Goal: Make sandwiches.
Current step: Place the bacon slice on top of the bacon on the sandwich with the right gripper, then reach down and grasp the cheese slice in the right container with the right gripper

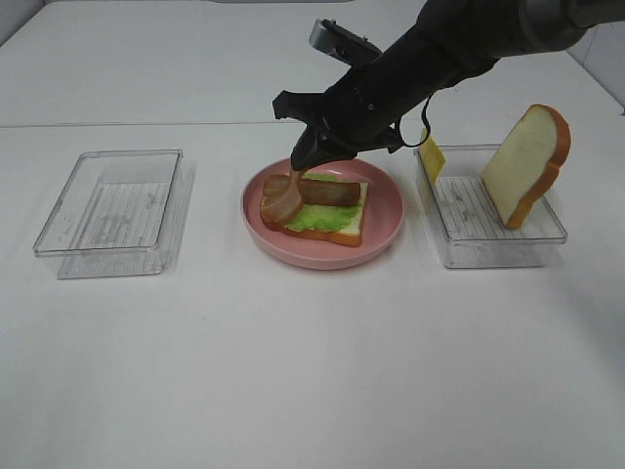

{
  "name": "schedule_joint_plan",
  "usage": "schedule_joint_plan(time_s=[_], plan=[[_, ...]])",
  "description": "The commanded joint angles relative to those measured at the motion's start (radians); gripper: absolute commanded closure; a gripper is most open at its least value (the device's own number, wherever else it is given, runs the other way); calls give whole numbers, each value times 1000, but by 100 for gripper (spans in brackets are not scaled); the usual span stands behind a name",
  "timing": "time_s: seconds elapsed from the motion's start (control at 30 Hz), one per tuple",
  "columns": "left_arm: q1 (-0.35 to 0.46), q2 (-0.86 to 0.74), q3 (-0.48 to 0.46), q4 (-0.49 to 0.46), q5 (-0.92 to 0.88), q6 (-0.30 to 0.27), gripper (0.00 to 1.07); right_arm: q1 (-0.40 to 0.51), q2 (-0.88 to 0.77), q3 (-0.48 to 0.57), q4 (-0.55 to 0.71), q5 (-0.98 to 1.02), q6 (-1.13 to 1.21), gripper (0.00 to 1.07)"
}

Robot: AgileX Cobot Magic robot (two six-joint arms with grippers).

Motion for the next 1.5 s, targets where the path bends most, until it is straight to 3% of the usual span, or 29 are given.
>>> schedule_joint_plan(time_s=[0.03, 0.53, 0.6, 0.63, 0.67, 0.7, 0.73, 0.77, 0.8, 0.83, 0.87, 0.93, 1.3, 1.5], plan=[[2, -23, 1, -11, -6, 0, 6, -4, 2, -2, -70, -38, 27, 107], [2, -23, 1, -11, -6, 0, 6, -4, 2, -2, -184, -52, 57, 107], [2, -23, 1, -11, -6, 0, 6, -4, 2, -2, -205, -58, 57, 96], [2, -23, 1, -11, -6, 0, 6, -4, 2, -2, -205, -58, 57, 96], [2, -23, 1, -11, -6, 0, 6, -4, 2, -2, -212, -63, 57, 79], [2, -23, 1, -11, -6, 0, 6, -4, 2, -2, -212, -63, 57, 79], [2, -23, 1, -11, -6, 0, 6, -4, 2, -2, -214, -65, 57, 71], [2, -23, 1, -11, -6, 0, 6, -4, 2, -2, -214, -71, 58, 49], [2, -23, 1, -11, -6, 0, 6, -4, 2, -2, -214, -71, 58, 49], [2, -23, 1, -11, -6, 0, 6, -4, -2, -2, -221, -73, 58, 32], [2, -23, 1, -11, -6, 0, 6, -4, -2, -2, -221, -73, 58, 32], [2, -23, 1, -11, -6, 0, 6, -4, -18, -2, -238, -69, 58, 18], [2, -23, 1, -11, -6, 0, 6, -4, -130, -2, -311, 13, 149, 17], [2, -23, 1, -11, -6, 0, 6, -4, -253, -2, -451, 66, 349, 18]])
